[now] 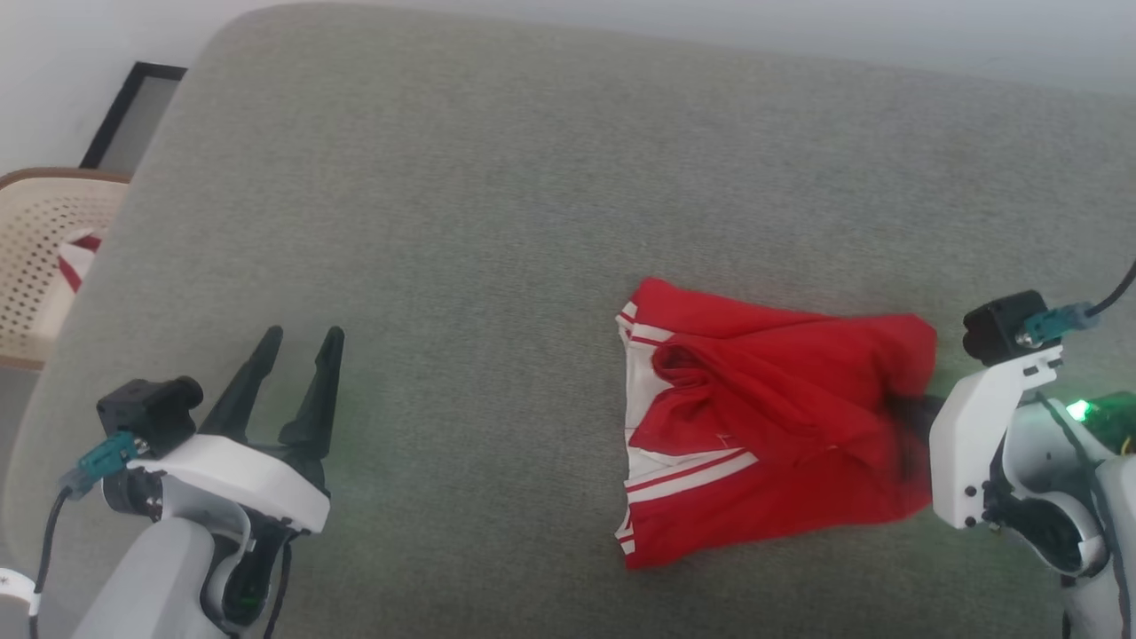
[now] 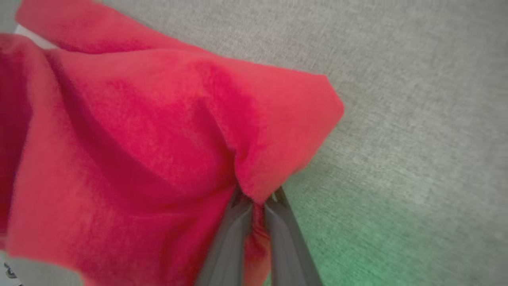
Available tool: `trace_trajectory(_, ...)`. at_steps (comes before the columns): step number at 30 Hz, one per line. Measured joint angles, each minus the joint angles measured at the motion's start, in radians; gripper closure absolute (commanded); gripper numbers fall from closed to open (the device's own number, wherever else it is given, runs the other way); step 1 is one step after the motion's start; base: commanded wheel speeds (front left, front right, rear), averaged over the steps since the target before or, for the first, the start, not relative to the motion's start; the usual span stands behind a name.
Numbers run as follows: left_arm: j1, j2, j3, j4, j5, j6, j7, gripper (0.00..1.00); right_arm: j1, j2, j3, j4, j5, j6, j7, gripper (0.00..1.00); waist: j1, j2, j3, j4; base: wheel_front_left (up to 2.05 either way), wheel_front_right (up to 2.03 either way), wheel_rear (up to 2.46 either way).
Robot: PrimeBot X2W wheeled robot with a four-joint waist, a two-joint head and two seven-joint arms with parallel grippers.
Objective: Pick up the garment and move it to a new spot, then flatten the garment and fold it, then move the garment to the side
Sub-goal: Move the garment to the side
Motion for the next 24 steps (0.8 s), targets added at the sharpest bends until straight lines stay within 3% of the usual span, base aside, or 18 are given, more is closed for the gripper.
trace_trajectory(13,-0.070,0.009,-0.044,-0.031,0.018,0.000,0.000,0.00,-0.037,-0.085,-0.119,-0.087,-0.090,0.000,0.026,1.00,0.0000,0.0001,0.008,-0.098,0.00,0.00,0.00)
trace_trajectory(24,-0.174,0.009,-0.112,-0.039,0.037,0.000,0.000,0.00,-0.196,-0.252,-0.179,0.041,-0.136,0.000,-0.084,1.00,0.0000,0.0000,0.055,-0.205,0.00,0.00,0.00)
